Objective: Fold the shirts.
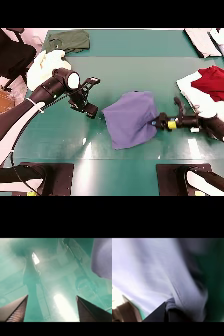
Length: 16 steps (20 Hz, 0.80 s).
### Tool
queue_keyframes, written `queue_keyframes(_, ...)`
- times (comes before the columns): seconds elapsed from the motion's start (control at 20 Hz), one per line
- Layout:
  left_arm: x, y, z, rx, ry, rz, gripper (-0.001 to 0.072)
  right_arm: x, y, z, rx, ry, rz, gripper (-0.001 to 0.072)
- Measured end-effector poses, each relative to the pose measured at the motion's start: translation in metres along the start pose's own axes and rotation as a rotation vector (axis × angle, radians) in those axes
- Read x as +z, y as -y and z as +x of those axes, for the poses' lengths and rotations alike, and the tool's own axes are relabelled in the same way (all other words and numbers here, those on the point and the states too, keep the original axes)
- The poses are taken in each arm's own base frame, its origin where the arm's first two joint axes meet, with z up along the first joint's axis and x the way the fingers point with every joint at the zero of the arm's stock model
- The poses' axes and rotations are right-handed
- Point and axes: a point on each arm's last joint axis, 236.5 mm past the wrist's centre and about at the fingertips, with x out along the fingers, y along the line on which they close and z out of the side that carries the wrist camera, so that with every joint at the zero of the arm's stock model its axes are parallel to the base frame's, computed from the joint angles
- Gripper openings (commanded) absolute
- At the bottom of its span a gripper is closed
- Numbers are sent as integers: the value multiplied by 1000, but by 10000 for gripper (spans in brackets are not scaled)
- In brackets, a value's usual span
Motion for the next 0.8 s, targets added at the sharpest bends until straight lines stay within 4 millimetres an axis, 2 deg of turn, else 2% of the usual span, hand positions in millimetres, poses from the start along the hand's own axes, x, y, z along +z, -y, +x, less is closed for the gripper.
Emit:
queue_keyframes(0.15,6,-5,-1,4,26,-12,715,36,-81,-39,78,156,-199,23)
queue_keyframes(0.25,15,-12,-2,2,61,-34,715,55,-140,-78,119,297,-344,23)
queue_keyframes(0.35,25,-3,-4,-58,103,-60,715,68,-194,-118,154,442,-463,23)
queue_keyframes(0.45,42,28,-10,-206,168,-79,715,74,-235,-151,184,553,-541,23)
queue_keyframes(0.6,74,84,-24,-463,289,-100,716,71,-287,-185,227,648,-649,23)
queue_keyframes(0.7,88,111,-25,-583,326,-130,716,66,-320,-201,259,694,-720,23)
queue_keyframes(0.8,94,128,-16,-668,327,-184,716,60,-350,-207,295,704,-786,23)
